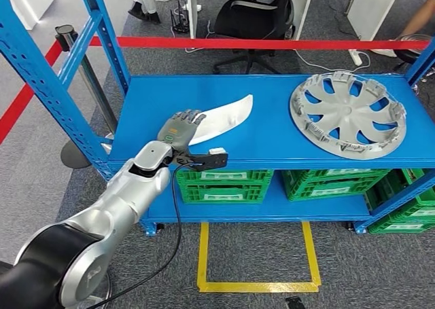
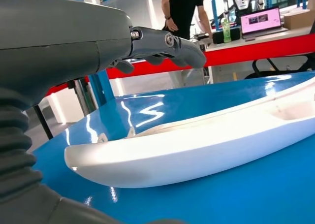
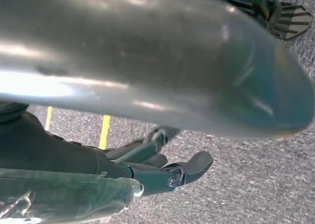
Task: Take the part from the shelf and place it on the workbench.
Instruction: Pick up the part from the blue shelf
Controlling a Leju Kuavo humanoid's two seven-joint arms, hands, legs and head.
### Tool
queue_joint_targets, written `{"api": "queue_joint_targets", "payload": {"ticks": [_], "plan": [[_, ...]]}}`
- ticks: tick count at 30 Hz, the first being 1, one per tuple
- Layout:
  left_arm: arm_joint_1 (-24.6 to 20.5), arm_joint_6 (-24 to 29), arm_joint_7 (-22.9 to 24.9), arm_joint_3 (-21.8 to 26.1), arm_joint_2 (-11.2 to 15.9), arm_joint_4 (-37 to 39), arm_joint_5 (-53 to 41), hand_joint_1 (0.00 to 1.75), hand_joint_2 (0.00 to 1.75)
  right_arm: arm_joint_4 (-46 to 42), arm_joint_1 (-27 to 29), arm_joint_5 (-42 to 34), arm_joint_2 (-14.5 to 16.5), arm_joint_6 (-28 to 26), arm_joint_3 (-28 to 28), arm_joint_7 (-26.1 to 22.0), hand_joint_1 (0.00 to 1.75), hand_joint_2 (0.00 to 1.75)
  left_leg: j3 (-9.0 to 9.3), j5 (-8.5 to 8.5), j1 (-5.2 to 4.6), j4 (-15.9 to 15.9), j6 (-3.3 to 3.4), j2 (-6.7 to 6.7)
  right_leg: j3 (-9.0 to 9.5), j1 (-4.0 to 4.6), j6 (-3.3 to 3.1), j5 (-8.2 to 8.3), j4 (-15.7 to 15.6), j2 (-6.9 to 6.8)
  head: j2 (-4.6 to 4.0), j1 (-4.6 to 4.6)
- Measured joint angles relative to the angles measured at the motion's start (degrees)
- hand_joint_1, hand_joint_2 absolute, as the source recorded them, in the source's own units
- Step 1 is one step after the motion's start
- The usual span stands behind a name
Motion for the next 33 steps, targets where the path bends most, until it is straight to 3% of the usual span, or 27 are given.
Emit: {"api": "queue_joint_targets", "payload": {"ticks": [4, 7, 33], "plan": [[-0.02, -1.46, 0.65, -0.02, 0.02, 0.01, -0.01, 0.0, 1.75, 0.0, -0.12, 0.14, -0.02, 0.04, 0.0, 0.03, 0.0, 0.0, -0.06, -0.01, -0.11, 0.04, 0.27, 0.01, 0.11, -0.16, 1.3, 0.14, -0.32, 0.0, 0.0, -0.01], [-0.04, -2.53, 0.96, -0.02, 0.06, 0.1, -0.02, 0.0, 1.75, 0.0, -0.3, 0.19, -0.02, 0.08, 0.0, 0.06, 0.0, 0.0, -0.07, 0.04, -0.16, 0.05, 0.35, 0.01, 0.08, -0.23, 1.64, 0.18, -0.33, 0.0, 0.0, -0.02], [0.74, -4.57, 3.72, 0.74, 2.59, 2.63, 0.32, 0.0, 1.75, 0.0, -0.48, 0.32, -0.04, 0.02, 0.0, 0.25, 0.0, 0.0, -0.07, 0.22, 0.02, 0.03, 0.21, 0.04, -0.06, -0.05, 1.6, 0.15, -0.06, 0.01, 0.0, -0.04]]}}
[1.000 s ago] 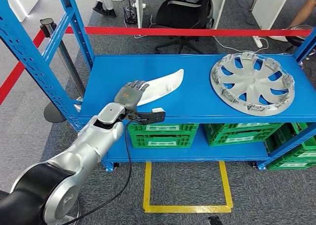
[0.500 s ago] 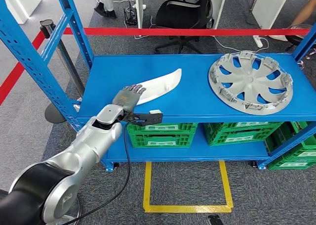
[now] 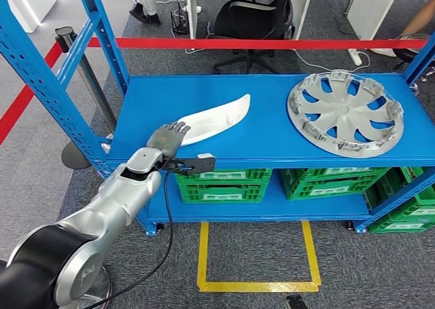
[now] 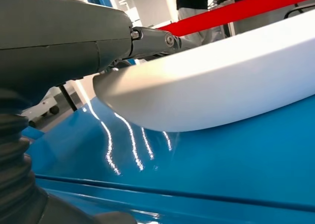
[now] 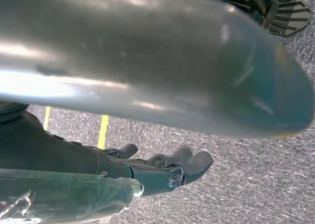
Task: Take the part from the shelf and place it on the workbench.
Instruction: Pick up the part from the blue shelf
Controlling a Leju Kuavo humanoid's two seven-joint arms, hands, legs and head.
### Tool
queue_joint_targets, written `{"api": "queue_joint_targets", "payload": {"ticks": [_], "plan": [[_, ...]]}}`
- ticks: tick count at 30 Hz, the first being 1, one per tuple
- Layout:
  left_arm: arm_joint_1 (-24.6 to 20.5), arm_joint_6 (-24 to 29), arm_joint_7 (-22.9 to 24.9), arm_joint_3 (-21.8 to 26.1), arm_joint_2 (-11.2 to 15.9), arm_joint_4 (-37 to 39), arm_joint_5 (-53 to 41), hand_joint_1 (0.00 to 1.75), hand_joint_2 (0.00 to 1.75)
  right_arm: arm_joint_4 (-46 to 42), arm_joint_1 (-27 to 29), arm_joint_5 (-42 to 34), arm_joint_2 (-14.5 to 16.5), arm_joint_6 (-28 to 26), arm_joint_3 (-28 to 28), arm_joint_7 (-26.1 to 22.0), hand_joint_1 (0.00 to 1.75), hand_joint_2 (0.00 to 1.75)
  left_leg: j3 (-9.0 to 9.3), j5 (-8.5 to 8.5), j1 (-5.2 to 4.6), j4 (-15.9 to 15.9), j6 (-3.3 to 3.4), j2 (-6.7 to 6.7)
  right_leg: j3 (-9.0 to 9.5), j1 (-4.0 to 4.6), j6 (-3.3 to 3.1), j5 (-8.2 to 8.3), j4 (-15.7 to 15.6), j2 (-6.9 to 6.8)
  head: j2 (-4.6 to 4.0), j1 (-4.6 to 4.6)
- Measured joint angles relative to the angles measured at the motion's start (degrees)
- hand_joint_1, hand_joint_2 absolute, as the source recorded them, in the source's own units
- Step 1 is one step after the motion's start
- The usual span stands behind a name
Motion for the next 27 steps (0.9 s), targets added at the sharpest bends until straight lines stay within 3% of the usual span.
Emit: {"api": "queue_joint_targets", "payload": {"ticks": [3, 4, 7, 8, 11, 15, 18, 19, 27], "plan": [[0.2, 0.16, 0.06, 0.15, 0.16, 0.02, -0.23, 0.03, 1.75, 0.0, 0.01, -0.02, 0.0, 0.0, 0.0, 0.0, 0.0, 0.0, 0.0, 0.0, 0.0, 0.0, 0.0, 0.0, 0.0, 0.0, 0.0, 0.0, 0.0, 0.0, 0.0, 0.01], [0.26, 0.25, 0.07, 0.21, 0.2, 0.02, -0.27, 0.12, 1.75, 0.0, 0.01, -0.02, 0.0, 0.0, 0.0, 0.0, 0.0, 0.0, 0.0, 0.0, 0.0, 0.0, 0.0, 0.0, 0.0, 0.0, 0.0, 0.0, 0.0, 0.0, 0.0, 0.01], [0.39, 0.44, 0.07, 0.5, 0.27, 0.02, -0.31, 0.62, 1.75, 0.0, 0.05, -0.02, 0.0, -0.01, 0.0, -0.02, 0.0, 0.0, 0.0, 0.0, 0.0, 0.0, 0.0, 0.0, 0.0, 0.0, 0.0, 0.0, 0.0, 0.0, 0.0, 0.01], [0.41, 0.49, 0.07, 0.58, 0.29, 0.02, -0.31, 0.67, 1.75, 0.0, 0.05, -0.02, 0.0, -0.01, 0.0, -0.03, 0.0, 0.0, 0.0, 0.0, 0.0, 0.0, 0.0, 0.0, 0.0, 0.0, 0.0, 0.0, 0.0, 0.0, 0.0, 0.01], [0.56, 0.56, 0.07, 0.69, 0.31, 0.04, -0.33, 0.51, 1.75, 0.0, 0.07, -0.04, 0.0, -0.02, 0.0, -0.06, 0.0, 0.0, 0.0, 0.0, 0.0, 0.0, 0.0, 0.0, 0.0, 0.0, 0.0, 0.0, 0.0, 0.0, 0.0, 0.01], [0.79, 0.64, 0.07, 0.76, 0.35, 0.04, -0.36, 0.58, 1.75, 0.0, 0.09, -0.04, 0.0, -0.02, 0.0, -0.09, 0.0, 0.0, 0.0, 0.01, 0.0, 0.0, 0.0, -0.01, 0.0, 0.0, 0.0, 0.0, 0.0, -0.01, 0.0, 0.0], [0.96, 0.69, 0.07, 0.8, 0.39, 0.04, -0.36, 1.03, 1.75, 0.0, 0.11, -0.04, 0.0, -0.02, 0.0, -0.11, 0.0, 0.0, 0.0, 0.02, 0.0, 0.0, -0.03, -0.01, 0.0, 0.0, -0.01, 0.0, 0.0, -0.01, 0.0, -0.01], [1.06, 0.7, 0.07, 0.81, 0.39, 0.04, -0.36, 1.26, 1.75, 0.0, 0.11, -0.03, 0.0, -0.02, 0.0, -0.11, 0.0, 0.0, 0.0, 0.03, 0.0, 0.0, -0.03, -0.01, 0.0, 0.0, -0.01, 0.01, 0.0, -0.01, 0.0, 0.0], [1.49, 0.88, -0.02, 0.81, 0.4, 0.04, -0.36, 1.49, 1.75, 0.0, 0.1, -0.01, 0.0, -0.02, 0.0, -0.12, 0.0, 0.0, 0.0, 0.13, 0.01, -0.01, -0.04, -0.02, -0.02, 0.0, -0.05, 0.04, 0.01, -0.05, 0.0, 0.0]]}}
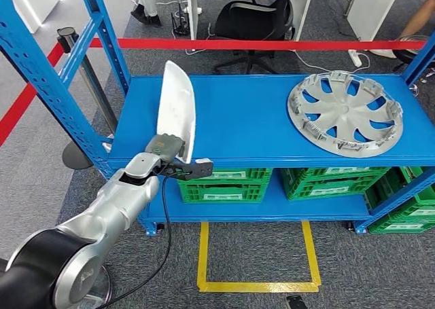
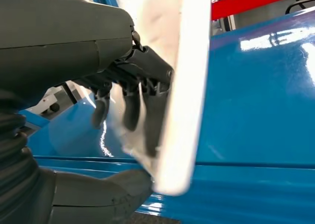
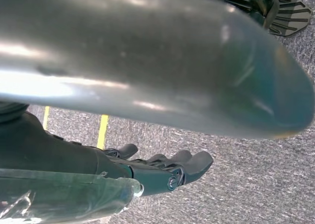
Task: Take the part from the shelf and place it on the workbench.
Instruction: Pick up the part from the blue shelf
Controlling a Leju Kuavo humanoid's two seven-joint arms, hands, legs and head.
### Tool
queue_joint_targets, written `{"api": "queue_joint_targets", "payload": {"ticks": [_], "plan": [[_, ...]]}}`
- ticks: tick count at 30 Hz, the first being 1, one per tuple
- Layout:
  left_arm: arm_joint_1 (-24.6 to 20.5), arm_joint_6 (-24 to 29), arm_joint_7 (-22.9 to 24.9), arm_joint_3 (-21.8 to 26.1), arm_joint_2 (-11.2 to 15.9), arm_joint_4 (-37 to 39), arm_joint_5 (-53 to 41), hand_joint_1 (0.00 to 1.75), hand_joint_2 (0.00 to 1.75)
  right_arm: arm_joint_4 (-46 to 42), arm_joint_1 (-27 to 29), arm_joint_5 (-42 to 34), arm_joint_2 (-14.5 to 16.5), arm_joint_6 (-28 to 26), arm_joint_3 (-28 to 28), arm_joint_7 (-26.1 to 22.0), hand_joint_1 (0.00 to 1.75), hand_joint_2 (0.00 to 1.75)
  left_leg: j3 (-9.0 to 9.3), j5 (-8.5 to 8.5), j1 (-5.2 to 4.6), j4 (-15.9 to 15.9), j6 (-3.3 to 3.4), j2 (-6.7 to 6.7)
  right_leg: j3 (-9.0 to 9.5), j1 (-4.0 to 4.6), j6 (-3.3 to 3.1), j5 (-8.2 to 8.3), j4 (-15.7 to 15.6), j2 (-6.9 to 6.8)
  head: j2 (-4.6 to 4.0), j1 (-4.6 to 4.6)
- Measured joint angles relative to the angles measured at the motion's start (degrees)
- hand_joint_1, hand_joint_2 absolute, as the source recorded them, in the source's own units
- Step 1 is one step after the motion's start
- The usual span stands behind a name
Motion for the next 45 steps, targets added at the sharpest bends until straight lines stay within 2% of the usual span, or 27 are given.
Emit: {"api": "queue_joint_targets", "payload": {"ticks": [4, 9, 16, 17, 21, 25, 45], "plan": [[0.07, 0.11, 0.0, 0.02, 0.04, 0.02, 0.01, 1.47, 1.75, 0.0, 0.02, 0.01, 0.0, 0.0, 0.0, 0.01, 0.0, 0.0, -0.01, 0.07, 0.0, 0.0, -0.01, 0.0, -0.04, 0.0, 0.02, 0.09, 0.0, 0.02, 0.0, 0.0], [0.11, 0.23, 0.0, 0.04, 0.05, 0.02, 0.02, 1.17, 1.75, 0.0, -0.01, 0.0, 0.0, 0.0, 0.0, -0.01, 0.0, 0.0, -0.03, 0.11, 0.0, 0.0, 0.02, 0.0, -0.04, 0.0, 0.06, 0.13, 0.0, 0.02, 0.0, 0.01], [0.09, 0.54, 0.01, 0.04, 0.04, 0.02, 0.03, 1.09, 1.75, 0.0, -0.04, -0.03, 0.0, -0.16, 0.0, -0.01, 0.0, 0.0, -0.03, 0.13, 0.0, 0.0, 0.03, 0.0, -0.04, 0.0, 0.06, 0.14, 0.0, 0.0, 0.0, 0.02], [0.01, 0.67, 0.02, 0.04, 0.04, 0.02, 0.02, 1.12, 1.75, 0.0, -0.03, -0.03, 0.0, -0.21, 0.0, -0.01, 0.0, 0.0, -0.02, 0.14, 0.0, 0.0, 0.02, 0.0, -0.04, 0.0, 0.04, 0.15, 0.0, 0.02, 0.0, 0.01], [-0.22, 0.84, 0.04, 0.06, 0.15, 0.02, 0.0, 1.5, 1.75, 0.0, 0.04, -0.09, 0.0, -0.3, 0.0, -0.01, 0.0, 0.0, -0.03, 0.17, 0.01, -0.01, -0.01, 0.02, -0.11, 0.01, -0.02, 0.24, 0.01, 0.1, 0.0, -0.01], [-0.47, 0.86, 0.04, 0.07, 0.14, 0.02, 0.0, 1.72, 1.75, 0.0, 0.0, -0.15, 0.0, -0.31, 0.0, -0.01, 0.0, 0.0, -0.04, 0.17, 0.01, -0.01, -0.02, 0.02, -0.1, 0.01, -0.02, 0.24, 0.02, 0.1, 0.0, 0.0], [-0.88, 0.9, -0.16, 0.15, -0.02, 0.02, 0.0, 1.75, 1.75, 0.0, 0.0, -0.16, 0.0, -0.31, -0.01, -0.01, 0.0, 0.0, -0.06, 0.13, 0.02, -0.01, -0.06, 0.02, -0.13, 0.02, -0.03, 0.18, 0.02, 0.11, 0.0, 0.0]]}}
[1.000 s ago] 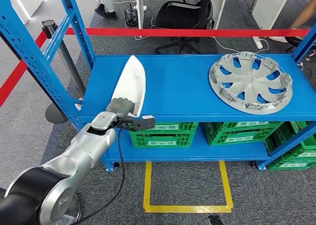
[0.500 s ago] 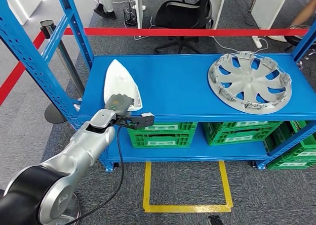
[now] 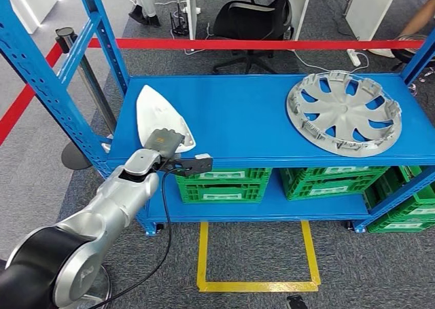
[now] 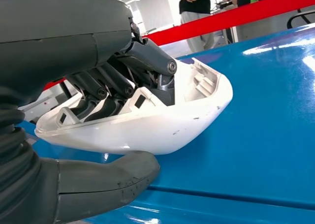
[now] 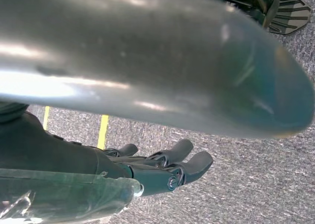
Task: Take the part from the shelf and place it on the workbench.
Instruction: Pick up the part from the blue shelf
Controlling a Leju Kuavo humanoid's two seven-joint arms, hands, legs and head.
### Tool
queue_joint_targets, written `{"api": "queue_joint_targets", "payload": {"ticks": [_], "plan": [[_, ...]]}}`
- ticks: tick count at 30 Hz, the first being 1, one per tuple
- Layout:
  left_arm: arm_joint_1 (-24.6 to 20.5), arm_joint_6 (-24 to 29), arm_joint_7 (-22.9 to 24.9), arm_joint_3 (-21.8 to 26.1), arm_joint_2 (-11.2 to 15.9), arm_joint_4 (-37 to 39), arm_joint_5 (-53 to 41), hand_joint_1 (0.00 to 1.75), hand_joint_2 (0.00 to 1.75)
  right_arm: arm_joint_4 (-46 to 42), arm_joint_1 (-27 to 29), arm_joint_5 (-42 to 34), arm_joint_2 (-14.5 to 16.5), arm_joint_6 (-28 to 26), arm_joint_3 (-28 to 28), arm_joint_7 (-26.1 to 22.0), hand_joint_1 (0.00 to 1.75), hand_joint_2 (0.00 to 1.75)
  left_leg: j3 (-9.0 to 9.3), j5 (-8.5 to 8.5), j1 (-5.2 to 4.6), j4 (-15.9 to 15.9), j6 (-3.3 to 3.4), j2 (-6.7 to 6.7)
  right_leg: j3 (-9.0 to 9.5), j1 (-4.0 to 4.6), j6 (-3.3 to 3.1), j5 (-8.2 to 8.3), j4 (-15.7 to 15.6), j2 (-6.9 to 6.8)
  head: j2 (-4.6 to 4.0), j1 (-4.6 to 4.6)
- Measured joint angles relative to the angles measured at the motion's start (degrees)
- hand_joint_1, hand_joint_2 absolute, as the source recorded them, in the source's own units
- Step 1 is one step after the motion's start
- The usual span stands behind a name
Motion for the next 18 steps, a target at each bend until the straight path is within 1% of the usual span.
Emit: {"api": "queue_joint_targets", "payload": {"ticks": [7, 18], "plan": [[-0.11, -0.08, -1.62, 0.0, -0.01, 0.0, 0.09, 1.75, 1.75, 0.0, -0.01, 0.0, 0.0, 0.25, 0.01, -0.04, 0.0, 0.0, -0.01, 0.0, 0.0, 0.0, 0.0, 0.0, 0.0, 0.0, 0.0, 0.0, 0.0, 0.0, 0.0, 0.0], [-0.18, 1.25, -1.78, 0.13, -0.03, 0.0, 0.05, 1.75, 1.75, 0.0, 0.0, 0.0, 0.0, 0.17, -0.02, -0.11, 0.0, 0.0, -0.01, 0.0, 0.0, 0.0, 0.0, 0.0, -0.01, 0.0, 0.0, 0.0, 0.0, -0.01, 0.0, 0.0]]}}
